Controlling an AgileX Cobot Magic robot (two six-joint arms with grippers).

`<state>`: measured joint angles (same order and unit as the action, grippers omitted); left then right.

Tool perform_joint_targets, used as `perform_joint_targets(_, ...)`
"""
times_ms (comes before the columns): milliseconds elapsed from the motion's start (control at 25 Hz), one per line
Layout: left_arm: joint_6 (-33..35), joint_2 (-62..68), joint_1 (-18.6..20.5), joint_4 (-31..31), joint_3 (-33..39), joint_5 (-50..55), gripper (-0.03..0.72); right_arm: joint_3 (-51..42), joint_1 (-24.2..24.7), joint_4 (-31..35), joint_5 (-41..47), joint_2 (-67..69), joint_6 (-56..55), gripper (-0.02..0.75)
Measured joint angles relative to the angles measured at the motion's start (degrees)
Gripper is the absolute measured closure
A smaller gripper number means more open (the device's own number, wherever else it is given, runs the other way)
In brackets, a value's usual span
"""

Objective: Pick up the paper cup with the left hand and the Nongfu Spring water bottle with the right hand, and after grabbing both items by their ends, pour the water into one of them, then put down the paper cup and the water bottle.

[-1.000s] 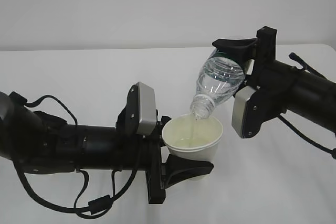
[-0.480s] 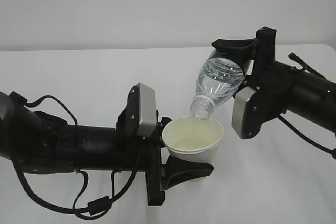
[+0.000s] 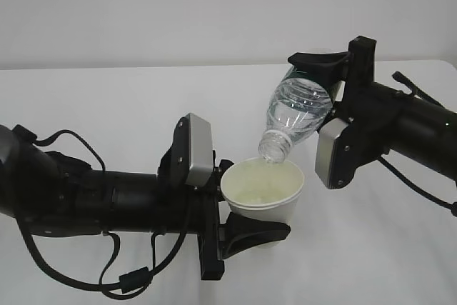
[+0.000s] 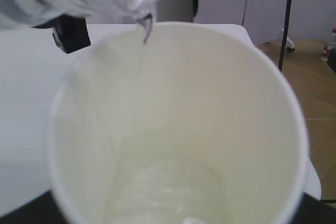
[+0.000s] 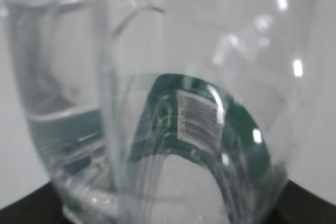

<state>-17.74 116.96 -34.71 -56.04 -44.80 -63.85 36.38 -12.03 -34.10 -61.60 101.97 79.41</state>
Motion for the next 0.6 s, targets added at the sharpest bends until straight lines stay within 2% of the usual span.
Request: perform_joint_targets(600, 0.0, 0.0, 0.0, -0.12, 0.0, 0.0, 0.274, 0.0, 0.0, 0.0, -0.2, 0.0, 1.05, 0.291)
